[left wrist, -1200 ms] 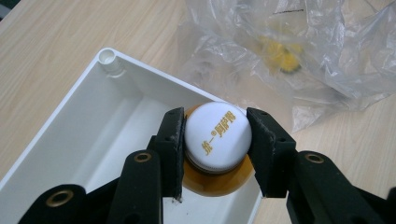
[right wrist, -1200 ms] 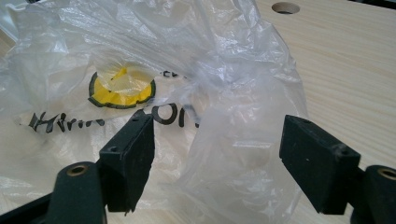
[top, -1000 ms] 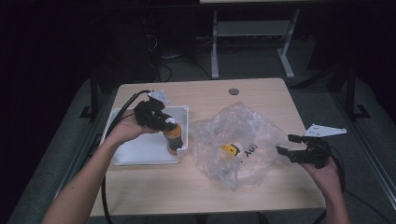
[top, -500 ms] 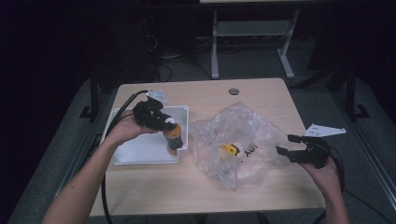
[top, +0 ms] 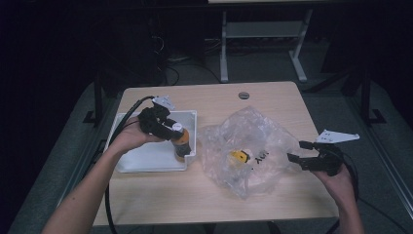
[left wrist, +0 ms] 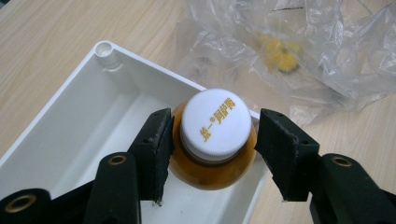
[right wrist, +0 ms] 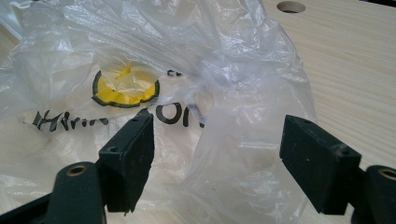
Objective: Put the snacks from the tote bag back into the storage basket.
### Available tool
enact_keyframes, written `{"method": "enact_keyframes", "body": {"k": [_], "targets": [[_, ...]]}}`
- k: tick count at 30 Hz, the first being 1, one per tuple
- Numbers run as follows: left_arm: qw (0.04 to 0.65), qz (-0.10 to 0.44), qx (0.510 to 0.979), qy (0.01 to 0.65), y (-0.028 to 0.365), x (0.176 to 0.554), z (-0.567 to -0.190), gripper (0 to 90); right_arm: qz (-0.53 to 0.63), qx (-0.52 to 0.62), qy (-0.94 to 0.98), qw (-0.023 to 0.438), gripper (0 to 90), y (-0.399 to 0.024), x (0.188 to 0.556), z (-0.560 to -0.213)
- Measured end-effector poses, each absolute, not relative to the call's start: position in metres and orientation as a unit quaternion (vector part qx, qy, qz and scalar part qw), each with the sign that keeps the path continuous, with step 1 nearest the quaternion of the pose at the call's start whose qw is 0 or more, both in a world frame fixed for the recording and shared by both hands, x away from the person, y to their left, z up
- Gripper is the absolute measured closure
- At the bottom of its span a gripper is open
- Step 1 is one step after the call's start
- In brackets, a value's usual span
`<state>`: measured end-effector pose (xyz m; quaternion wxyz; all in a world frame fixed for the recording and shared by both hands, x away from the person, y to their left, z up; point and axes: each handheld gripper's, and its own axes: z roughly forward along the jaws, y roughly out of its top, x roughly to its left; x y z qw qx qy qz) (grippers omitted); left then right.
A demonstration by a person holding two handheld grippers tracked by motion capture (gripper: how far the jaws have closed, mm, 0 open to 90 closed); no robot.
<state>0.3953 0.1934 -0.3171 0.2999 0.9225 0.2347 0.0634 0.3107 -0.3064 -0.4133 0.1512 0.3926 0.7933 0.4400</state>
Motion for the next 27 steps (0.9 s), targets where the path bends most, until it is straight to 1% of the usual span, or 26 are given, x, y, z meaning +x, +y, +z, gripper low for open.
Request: {"method": "enact_keyframes", "body": {"k": [7, 27], "targets": [[0.306, 0.068, 0.918, 0.243, 0.199, 0.394, -0.316, 42.3, 0.440, 0.392, 0.794, 0.150, 25.4, -0.306, 0.310, -0.413], [0.321, 0.073, 0.904, 0.272, 0.223, 0.386, -0.324, 39.4, 0.438, 0.390, 0.796, 0.149, 25.4, -0.305, 0.311, -0.414]]}}
